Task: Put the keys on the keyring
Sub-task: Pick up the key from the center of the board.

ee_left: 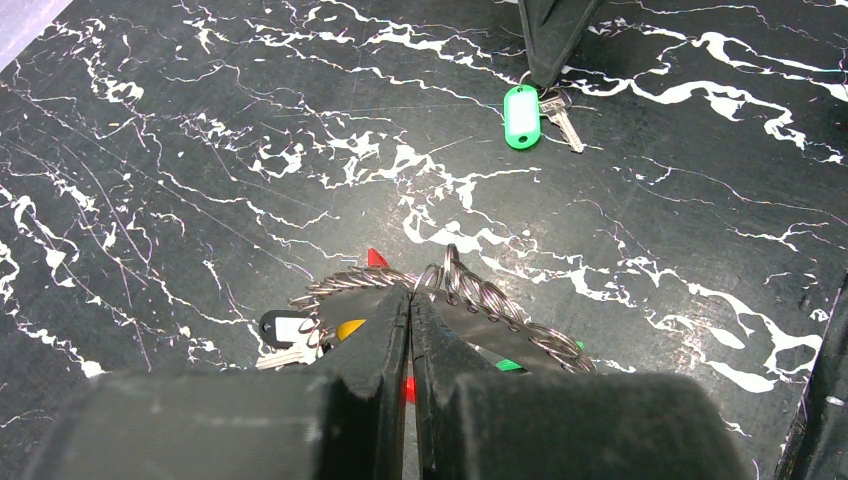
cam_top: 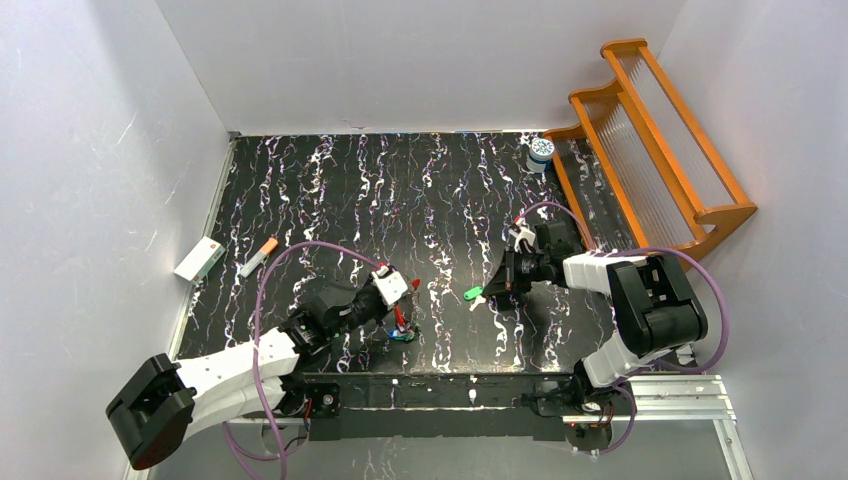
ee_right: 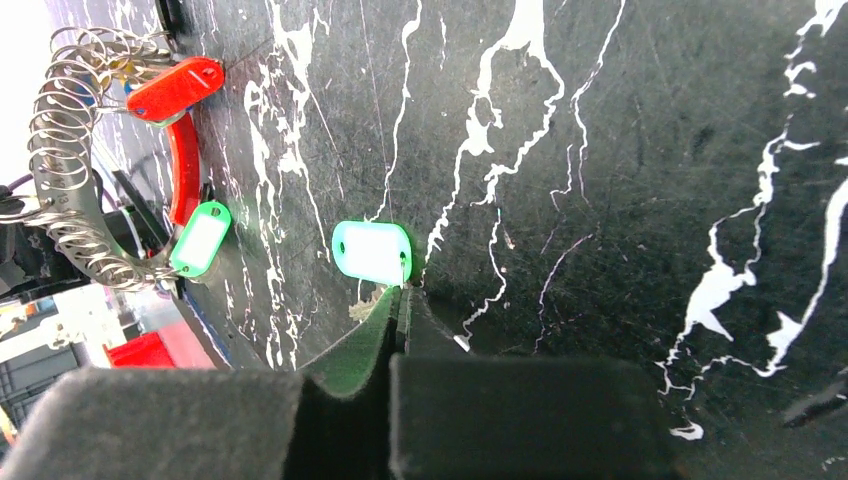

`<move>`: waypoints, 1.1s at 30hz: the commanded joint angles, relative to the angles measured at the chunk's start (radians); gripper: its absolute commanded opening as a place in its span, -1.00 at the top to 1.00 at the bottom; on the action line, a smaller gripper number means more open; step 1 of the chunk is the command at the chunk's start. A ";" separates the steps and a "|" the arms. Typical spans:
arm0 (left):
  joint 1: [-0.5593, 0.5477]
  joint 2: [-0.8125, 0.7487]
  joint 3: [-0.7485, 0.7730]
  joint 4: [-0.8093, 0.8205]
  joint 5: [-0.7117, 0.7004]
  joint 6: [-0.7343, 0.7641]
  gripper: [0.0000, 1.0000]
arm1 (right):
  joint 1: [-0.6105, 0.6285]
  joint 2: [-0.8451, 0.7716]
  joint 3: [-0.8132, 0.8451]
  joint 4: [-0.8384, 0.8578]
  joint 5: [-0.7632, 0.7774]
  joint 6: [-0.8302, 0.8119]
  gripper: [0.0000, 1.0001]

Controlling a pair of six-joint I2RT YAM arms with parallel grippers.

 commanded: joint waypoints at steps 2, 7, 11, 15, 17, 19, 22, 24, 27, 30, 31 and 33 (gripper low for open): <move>0.001 -0.019 -0.005 0.028 -0.003 -0.002 1.00 | -0.005 -0.019 0.054 -0.016 0.003 -0.040 0.97; 0.000 -0.025 -0.004 0.029 -0.006 -0.011 1.00 | -0.005 -0.070 0.080 -0.055 0.027 -0.076 0.97; 0.000 -0.034 0.000 0.029 -0.007 -0.016 1.00 | -0.005 -0.105 0.141 -0.111 0.020 -0.115 0.97; 0.000 -0.038 0.003 0.027 -0.005 -0.020 1.00 | -0.004 -0.139 0.225 -0.175 0.050 -0.155 0.97; 0.000 -0.042 0.005 0.026 -0.009 -0.026 1.00 | -0.005 -0.149 0.261 -0.206 0.048 -0.176 0.97; 0.000 -0.044 0.007 0.026 -0.010 -0.031 1.00 | -0.003 -0.148 0.290 -0.229 0.023 -0.186 0.97; 0.000 -0.036 0.009 0.026 -0.007 -0.034 1.00 | -0.001 -0.129 0.325 -0.255 -0.032 -0.183 0.97; 0.000 -0.032 0.011 0.026 -0.006 -0.036 1.00 | 0.016 -0.120 0.340 -0.268 -0.047 -0.180 0.97; 0.000 -0.024 0.014 0.027 0.000 -0.037 1.00 | 0.068 -0.116 0.359 -0.305 -0.011 -0.208 0.97; 0.000 -0.017 0.015 0.026 0.003 -0.032 1.00 | 0.130 -0.106 0.383 -0.347 0.030 -0.243 0.97; 0.000 -0.014 0.016 0.026 0.004 -0.031 1.00 | 0.150 -0.102 0.388 -0.356 0.042 -0.254 0.97; 0.000 -0.009 0.020 0.027 0.007 -0.030 1.00 | 0.186 -0.093 0.396 -0.366 0.055 -0.271 0.97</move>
